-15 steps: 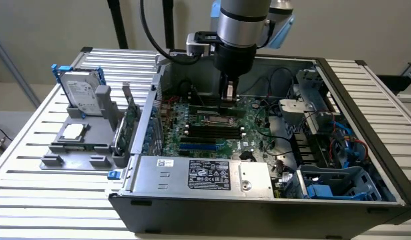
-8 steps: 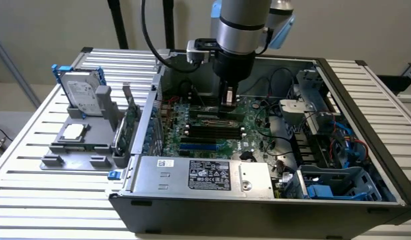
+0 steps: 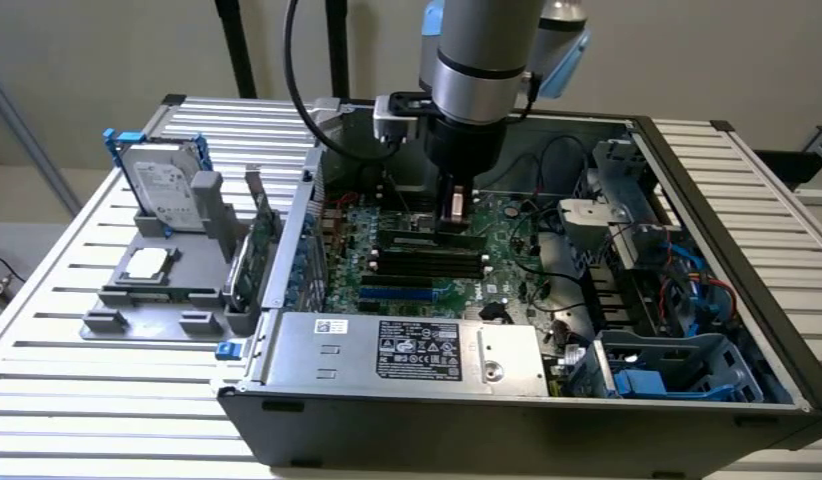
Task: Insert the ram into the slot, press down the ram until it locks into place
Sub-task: 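Insert the ram into the slot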
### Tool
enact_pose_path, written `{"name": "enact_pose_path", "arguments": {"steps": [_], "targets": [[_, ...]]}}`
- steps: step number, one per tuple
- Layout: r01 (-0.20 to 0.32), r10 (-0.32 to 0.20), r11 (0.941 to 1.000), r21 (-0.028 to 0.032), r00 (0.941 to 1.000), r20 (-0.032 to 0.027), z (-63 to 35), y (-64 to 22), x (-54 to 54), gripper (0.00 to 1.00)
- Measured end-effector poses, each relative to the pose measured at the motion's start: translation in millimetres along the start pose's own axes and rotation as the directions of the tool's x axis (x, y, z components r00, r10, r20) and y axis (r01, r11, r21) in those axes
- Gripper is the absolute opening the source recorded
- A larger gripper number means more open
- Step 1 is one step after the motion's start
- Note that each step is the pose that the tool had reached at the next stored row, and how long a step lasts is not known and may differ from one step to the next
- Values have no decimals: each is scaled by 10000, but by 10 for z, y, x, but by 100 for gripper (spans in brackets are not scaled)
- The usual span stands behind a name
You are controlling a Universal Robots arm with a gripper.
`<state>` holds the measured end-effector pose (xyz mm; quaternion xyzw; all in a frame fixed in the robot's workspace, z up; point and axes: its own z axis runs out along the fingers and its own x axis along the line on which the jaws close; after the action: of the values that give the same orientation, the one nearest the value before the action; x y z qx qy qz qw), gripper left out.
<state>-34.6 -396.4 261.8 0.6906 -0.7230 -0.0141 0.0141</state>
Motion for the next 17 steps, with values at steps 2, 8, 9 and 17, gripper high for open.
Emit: {"name": "enact_pose_path", "arguments": {"steps": [2, 8, 9, 17], "targets": [[17, -17, 10000, 0, 10000, -1, 36, -2, 0, 13], [28, -28, 10000, -5, 10000, -3, 78, -4, 0, 13], [28, -28, 10000, -4, 10000, -3, 78, -4, 0, 13], [41, -41, 10000, -4, 10000, -3, 98, -12, -1, 13]]}}
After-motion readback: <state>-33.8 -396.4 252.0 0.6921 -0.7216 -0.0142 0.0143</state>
